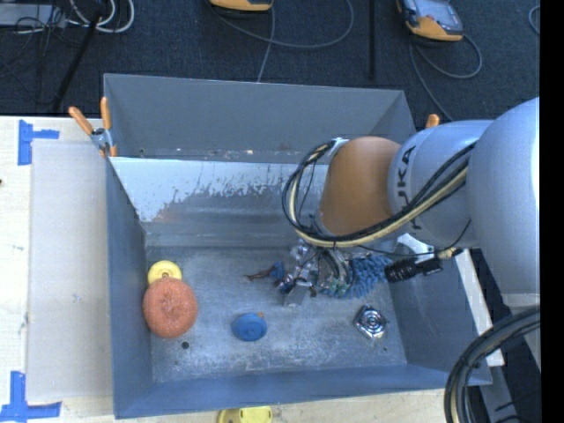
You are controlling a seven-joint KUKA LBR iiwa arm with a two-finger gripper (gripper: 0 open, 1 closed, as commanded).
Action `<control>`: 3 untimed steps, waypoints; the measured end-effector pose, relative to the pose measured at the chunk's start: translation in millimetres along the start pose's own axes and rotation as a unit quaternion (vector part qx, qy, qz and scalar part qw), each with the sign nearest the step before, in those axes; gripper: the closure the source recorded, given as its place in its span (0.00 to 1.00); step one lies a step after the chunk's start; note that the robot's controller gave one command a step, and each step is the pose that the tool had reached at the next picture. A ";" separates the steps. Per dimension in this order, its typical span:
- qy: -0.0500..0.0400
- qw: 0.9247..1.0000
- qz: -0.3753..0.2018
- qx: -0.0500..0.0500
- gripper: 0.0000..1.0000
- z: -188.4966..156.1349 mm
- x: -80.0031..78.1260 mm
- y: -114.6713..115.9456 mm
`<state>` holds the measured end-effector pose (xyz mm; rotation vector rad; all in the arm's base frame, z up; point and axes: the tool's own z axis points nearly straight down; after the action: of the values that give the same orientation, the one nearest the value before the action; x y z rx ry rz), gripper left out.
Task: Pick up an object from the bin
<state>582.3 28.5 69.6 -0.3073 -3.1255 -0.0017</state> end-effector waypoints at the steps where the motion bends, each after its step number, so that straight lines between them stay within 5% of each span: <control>1: 0.000 1.000 0.000 0.000 1.00 0.0 0.0 0.0; 3: 0.002 1.000 0.000 0.000 1.00 -4.3 1.1 -0.4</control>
Offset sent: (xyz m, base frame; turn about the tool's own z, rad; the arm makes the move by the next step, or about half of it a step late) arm -0.0002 0.0000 0.0038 0.0000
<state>581.1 28.3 73.9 -0.3085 -3.1223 -0.0011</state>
